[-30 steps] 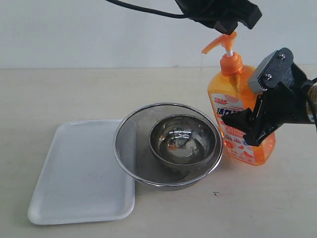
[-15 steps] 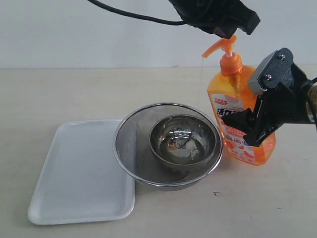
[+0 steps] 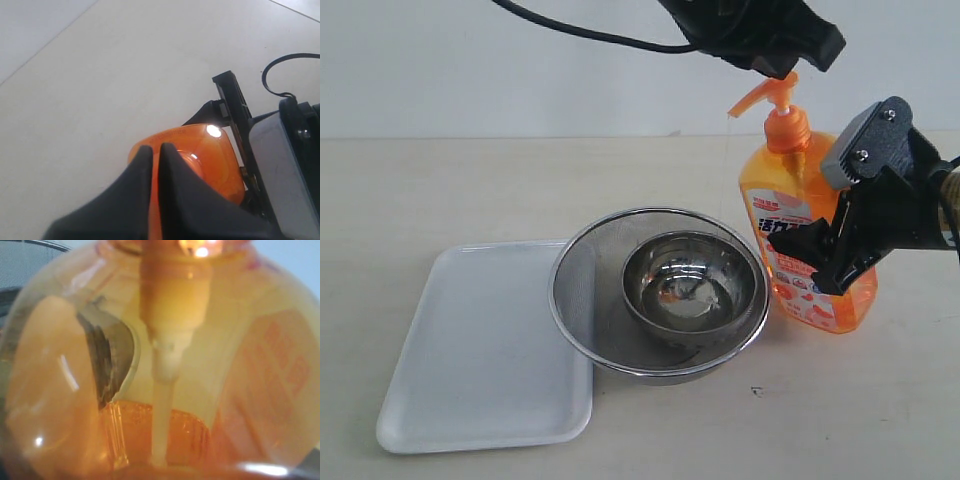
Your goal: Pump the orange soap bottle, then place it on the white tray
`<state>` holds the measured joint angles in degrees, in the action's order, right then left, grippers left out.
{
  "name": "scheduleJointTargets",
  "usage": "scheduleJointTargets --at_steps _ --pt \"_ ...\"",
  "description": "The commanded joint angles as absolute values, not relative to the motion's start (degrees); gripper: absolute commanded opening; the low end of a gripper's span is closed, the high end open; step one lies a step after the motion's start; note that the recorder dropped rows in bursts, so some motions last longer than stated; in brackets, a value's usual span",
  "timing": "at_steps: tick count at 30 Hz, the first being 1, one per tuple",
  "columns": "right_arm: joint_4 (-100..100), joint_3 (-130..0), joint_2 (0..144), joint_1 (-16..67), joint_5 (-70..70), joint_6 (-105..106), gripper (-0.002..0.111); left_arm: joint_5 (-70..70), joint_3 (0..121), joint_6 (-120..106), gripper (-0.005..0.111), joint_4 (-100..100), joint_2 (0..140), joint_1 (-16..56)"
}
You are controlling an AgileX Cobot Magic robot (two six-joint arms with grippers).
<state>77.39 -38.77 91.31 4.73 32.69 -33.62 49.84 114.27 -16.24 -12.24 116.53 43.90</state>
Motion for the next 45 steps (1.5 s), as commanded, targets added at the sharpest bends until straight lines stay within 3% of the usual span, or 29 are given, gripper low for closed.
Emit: scheduleJointTargets --at_steps 1,45 --pt "80.1 -38.3 91.9 5.2 31.5 -32.9 0.0 60.7 109.6 -15.9 0.005 -13.1 121.3 45.3" --pt "78.3 -38.3 91.9 5.2 32.5 -32.8 0.0 52.8 110.0 -15.9 0.005 -7.5 108.0 45.2"
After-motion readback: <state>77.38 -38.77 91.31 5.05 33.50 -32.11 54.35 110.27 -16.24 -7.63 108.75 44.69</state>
